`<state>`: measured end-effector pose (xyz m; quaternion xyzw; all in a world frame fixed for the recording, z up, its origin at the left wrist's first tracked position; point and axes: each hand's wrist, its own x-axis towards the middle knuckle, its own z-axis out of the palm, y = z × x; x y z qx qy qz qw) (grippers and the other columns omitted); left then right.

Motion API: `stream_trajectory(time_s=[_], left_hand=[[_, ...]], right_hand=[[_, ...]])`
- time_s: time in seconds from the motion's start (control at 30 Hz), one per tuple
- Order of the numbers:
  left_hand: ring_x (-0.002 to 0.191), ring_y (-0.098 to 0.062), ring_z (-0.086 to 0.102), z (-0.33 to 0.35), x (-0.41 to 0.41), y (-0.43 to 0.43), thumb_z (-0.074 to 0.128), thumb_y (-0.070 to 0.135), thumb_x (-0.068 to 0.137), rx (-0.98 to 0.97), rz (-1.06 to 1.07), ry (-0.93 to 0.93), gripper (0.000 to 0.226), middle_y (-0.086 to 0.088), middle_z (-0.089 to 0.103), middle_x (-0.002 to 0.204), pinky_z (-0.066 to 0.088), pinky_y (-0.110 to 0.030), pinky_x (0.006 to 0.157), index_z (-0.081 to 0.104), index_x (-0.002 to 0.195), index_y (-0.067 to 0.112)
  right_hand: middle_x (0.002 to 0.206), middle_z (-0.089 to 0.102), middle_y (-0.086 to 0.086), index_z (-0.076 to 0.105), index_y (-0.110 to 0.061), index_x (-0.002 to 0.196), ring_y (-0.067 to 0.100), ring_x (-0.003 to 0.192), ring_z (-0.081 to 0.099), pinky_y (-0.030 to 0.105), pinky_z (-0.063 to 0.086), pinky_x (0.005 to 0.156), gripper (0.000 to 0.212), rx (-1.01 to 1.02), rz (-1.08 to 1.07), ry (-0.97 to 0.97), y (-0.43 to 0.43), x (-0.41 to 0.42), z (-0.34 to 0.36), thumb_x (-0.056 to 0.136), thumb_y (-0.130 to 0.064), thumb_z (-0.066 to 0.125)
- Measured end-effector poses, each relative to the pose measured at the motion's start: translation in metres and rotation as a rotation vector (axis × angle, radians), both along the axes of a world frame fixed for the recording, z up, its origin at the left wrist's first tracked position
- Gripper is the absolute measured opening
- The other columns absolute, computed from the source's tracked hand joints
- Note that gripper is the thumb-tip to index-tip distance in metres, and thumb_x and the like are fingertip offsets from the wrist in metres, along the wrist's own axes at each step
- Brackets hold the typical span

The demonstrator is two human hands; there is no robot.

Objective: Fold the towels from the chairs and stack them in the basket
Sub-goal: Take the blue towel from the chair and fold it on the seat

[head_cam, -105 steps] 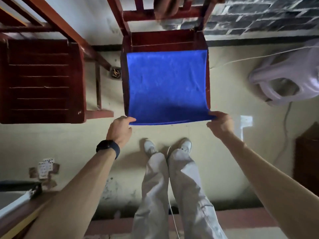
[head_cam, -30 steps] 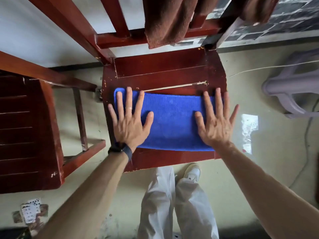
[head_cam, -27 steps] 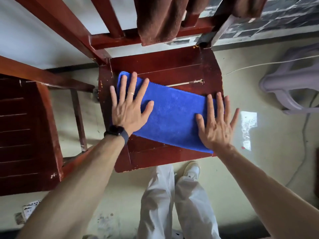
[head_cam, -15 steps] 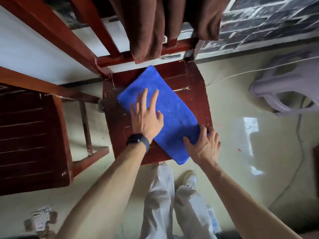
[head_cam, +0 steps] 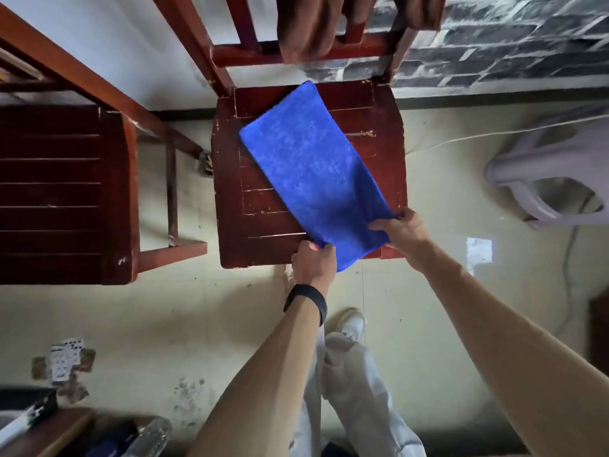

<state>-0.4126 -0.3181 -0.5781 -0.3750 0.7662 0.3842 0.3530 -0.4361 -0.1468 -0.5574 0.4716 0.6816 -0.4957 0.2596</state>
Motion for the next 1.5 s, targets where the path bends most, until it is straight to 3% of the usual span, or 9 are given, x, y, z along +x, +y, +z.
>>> stream_trajectory(time_s=[0.2,0.33,0.5,0.73,0.8,0.9,1.0,1.3,1.5], left_hand=[[0.053,-0.017,0.046,0.033,0.026,-0.036,0.071,0.024,0.087,0.305,0.36,0.052,0.022,-0.004,0.051,0.069,0.047,-0.034,0.064,0.054,0.092,0.01],[0.074,-0.022,0.051,0.075,0.054,-0.065,0.07,0.011,0.09,0.256,0.36,0.106,0.023,-0.008,0.053,0.082,0.047,-0.037,0.07,0.049,0.081,0.016],[0.081,-0.019,0.063,0.111,0.078,-0.097,0.066,0.013,0.092,0.24,0.295,0.054,0.024,-0.007,0.063,0.103,0.053,-0.027,0.053,0.054,0.113,0.014],[0.067,-0.016,0.057,0.115,0.002,-0.119,0.04,0.005,0.092,0.435,0.227,-0.13,0.038,0.0,0.07,0.09,0.04,-0.025,0.061,0.071,0.099,0.024],[0.066,-0.013,0.058,0.108,-0.032,-0.123,0.048,0.006,0.09,0.449,0.108,-0.093,0.03,0.004,0.073,0.087,0.037,-0.023,0.057,0.07,0.099,0.025],[0.063,-0.006,0.055,0.084,-0.071,-0.124,0.069,0.032,0.09,0.35,-0.257,0.049,0.012,0.008,0.066,0.077,0.038,-0.017,0.054,0.072,0.09,0.02],[0.065,-0.017,0.052,0.054,-0.094,-0.115,0.063,0.051,0.091,0.113,-0.446,0.164,0.044,0.004,0.056,0.066,0.035,-0.031,0.06,0.057,0.068,0.013],[0.101,-0.039,0.061,0.009,-0.116,-0.092,0.04,0.054,0.1,-0.047,-0.465,0.187,0.049,-0.016,0.069,0.105,0.036,-0.031,0.072,0.063,0.094,0.01],[0.091,-0.038,0.06,0.002,-0.116,-0.093,0.035,0.059,0.1,-0.089,-0.462,0.228,0.05,-0.009,0.065,0.086,0.035,-0.032,0.069,0.048,0.076,0.018]], right_hand=[[0.106,0.06,0.003,0.052,-0.019,0.104,0.02,0.074,0.064,0.036,0.058,0.066,0.03,-0.268,-0.377,0.138,-0.007,0.036,0.028,0.087,-0.004,0.071],[0.086,0.064,0.01,0.055,-0.022,0.102,0.018,0.061,0.059,0.035,0.057,0.065,0.025,-0.149,-0.19,0.065,-0.025,0.093,0.046,0.088,-0.007,0.071],[0.066,0.068,0.01,0.058,-0.028,0.101,0.024,0.055,0.064,0.046,0.062,0.07,0.021,-0.121,-0.067,-0.018,-0.057,0.14,0.083,0.091,-0.011,0.062],[0.089,0.073,0.007,0.068,-0.014,0.1,0.022,0.071,0.073,0.032,0.055,0.072,0.033,-0.264,-0.137,0.123,-0.056,0.073,0.089,0.09,0.004,0.043],[0.084,0.075,0.003,0.07,-0.017,0.099,0.018,0.072,0.072,0.038,0.057,0.075,0.023,-0.206,-0.058,0.173,-0.049,0.044,0.077,0.085,-0.005,0.057],[0.087,0.075,-0.006,0.074,-0.026,0.1,0.022,0.088,0.071,0.043,0.056,0.086,0.031,0.025,0.193,0.184,-0.041,0.008,0.052,0.077,-0.046,0.069],[0.096,0.07,0.004,0.068,-0.014,0.108,0.028,0.1,0.061,0.037,0.049,0.086,0.031,0.234,0.365,0.192,-0.044,-0.021,0.033,0.096,-0.04,0.057],[0.09,0.061,0.0,0.06,-0.015,0.111,0.023,0.084,0.052,0.027,0.035,0.074,0.031,0.283,0.268,0.08,-0.053,-0.056,-0.002,0.102,-0.04,0.045],[0.082,0.062,-0.007,0.055,-0.014,0.103,0.026,0.08,0.057,0.031,0.038,0.071,0.031,0.321,0.22,0.123,-0.06,-0.058,-0.011,0.103,-0.043,0.043]])
